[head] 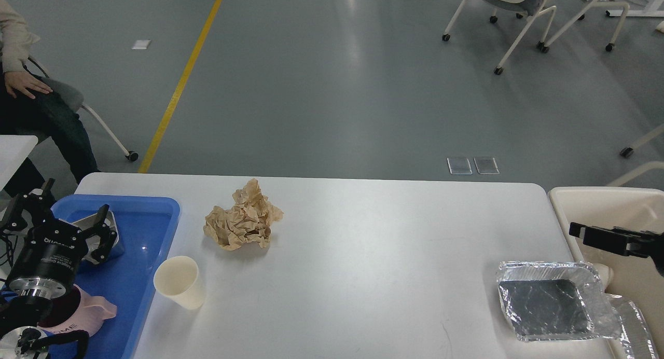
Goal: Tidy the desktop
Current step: 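Release the steel box and withdraw the left gripper, then lower the right gripper to the foil tray edge and grasp it, then lift the foil tray with the right gripper and swing it inward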
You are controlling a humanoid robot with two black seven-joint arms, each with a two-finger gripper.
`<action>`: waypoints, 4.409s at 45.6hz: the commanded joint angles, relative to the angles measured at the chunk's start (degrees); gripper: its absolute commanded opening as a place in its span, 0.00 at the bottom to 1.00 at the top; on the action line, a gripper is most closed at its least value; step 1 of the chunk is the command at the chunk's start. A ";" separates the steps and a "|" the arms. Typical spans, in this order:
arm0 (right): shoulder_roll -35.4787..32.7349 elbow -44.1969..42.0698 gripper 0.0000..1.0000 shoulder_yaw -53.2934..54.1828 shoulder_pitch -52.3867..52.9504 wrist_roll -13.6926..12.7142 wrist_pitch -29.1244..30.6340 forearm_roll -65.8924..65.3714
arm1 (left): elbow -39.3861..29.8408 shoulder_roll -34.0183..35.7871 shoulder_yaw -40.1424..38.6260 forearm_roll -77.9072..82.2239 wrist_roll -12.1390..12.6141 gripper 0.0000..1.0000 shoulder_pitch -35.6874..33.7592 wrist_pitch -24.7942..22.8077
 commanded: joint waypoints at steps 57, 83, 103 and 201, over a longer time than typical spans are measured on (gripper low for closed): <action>12.98 -24.24 1.00 -17.02 5.86 2.45 -2.60 -6.57 | 2.03 0.75 2.82 0.27 0.53 0.97 -0.20 0.78; 20.89 -38.38 1.00 -33.64 16.67 5.09 -8.49 -7.28 | 2.03 0.67 2.91 0.27 0.53 0.97 0.15 0.69; 25.20 -45.95 0.68 -35.48 16.94 5.18 -9.63 -7.19 | 2.03 0.49 2.91 0.27 0.45 0.97 0.68 0.60; 10.25 -25.74 0.00 -38.03 44.18 -8.17 13.48 18.30 | 1.94 2.34 2.82 0.18 0.80 0.97 1.64 3.42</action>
